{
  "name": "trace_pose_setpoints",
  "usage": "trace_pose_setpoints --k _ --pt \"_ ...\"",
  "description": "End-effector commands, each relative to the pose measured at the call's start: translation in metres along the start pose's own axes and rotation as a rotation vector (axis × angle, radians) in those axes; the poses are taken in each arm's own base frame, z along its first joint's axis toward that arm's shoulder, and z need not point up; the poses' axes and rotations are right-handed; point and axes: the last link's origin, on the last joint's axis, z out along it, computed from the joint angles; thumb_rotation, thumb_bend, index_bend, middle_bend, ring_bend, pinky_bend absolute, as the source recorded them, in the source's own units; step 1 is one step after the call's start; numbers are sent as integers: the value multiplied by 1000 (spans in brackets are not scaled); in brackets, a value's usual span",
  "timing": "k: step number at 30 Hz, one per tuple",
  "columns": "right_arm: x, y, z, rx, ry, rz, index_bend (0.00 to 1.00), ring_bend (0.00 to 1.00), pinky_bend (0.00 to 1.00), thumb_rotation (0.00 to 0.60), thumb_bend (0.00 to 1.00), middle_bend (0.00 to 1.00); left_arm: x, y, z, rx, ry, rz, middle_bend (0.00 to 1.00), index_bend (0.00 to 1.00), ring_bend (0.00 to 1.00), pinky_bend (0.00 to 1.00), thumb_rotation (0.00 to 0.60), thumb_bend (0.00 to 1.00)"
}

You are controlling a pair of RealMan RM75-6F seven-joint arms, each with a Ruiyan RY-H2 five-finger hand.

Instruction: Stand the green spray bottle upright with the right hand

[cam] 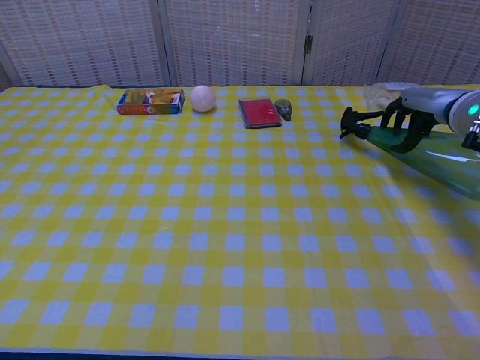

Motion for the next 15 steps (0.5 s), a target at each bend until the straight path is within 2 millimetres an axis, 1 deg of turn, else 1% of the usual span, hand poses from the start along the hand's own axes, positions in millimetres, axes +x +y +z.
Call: trace_pose_setpoints --k 1,5,7,9,11,12,15 --pt "6 -1 -4 27 51 56 426 613 643 600 409 639 0 0 0 -1 1 0 0 0 0 0 64 334" --pt "18 -8 -15 119 160 169 435 621 653 600 409 649 0 0 0 -1 2 -1 0 0 0 0 63 334" --pt "25 -13 -26 207 256 286 435 624 655 600 409 650 0 0 0 0 2 -1 0 0 0 0 63 334" --pt "27 -15 -38 293 349 402 435 629 656 600 409 651 0 0 0 -2 2 -1 0 0 0 0 63 334" --pt "24 -15 -47 365 413 513 435 631 656 600 409 651 0 1 0 -3 1 0 0 0 0 0 64 334" --pt "19 -13 -51 396 435 593 435 633 656 600 409 651 0 1 0 -4 0 -1 0 0 0 0 64 334" --pt "8 -8 -59 464 479 754 435 635 656 600 409 651 -1 1 0 -7 -3 -3 0 0 0 0 64 334"
